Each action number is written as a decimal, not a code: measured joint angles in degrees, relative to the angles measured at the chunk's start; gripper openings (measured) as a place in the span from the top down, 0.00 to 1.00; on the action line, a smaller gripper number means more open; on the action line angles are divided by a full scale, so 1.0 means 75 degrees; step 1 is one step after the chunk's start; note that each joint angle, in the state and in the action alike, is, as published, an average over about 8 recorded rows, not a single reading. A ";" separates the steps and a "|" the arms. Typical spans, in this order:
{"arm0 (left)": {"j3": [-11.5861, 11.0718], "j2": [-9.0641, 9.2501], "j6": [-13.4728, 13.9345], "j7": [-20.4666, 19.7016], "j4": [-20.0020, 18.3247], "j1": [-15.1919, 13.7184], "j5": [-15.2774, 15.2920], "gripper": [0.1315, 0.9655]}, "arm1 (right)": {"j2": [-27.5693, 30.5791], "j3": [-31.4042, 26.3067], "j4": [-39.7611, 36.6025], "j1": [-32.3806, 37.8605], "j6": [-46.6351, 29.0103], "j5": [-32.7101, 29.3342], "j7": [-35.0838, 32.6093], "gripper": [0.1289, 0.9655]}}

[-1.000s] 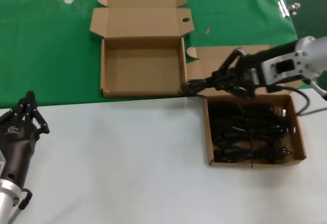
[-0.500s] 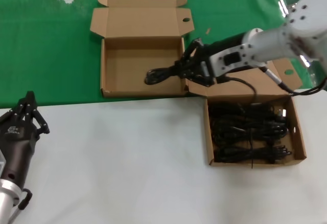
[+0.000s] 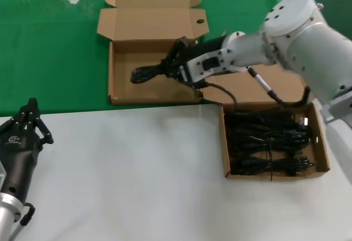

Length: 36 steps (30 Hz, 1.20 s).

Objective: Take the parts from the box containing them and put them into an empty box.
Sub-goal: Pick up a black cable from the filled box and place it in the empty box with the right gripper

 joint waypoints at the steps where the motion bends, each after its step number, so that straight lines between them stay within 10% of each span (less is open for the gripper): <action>1: 0.0000 0.0000 0.0000 0.0000 0.0000 0.0000 0.0000 0.99 | -0.0063 -0.0002 -0.0065 0.0003 0.0097 0.0038 -0.0047 0.94; 26: 0.0000 0.0000 0.0000 0.0000 0.0000 0.0000 0.0000 0.99 | -0.0332 -0.4401 0.0528 -0.0667 0.2293 0.4111 -0.0169 0.94; 36: 0.0000 0.0000 0.0000 0.0000 0.0000 0.0000 0.0000 0.99 | -0.0334 -0.4975 0.0685 -0.0783 0.2649 0.4753 -0.0415 0.93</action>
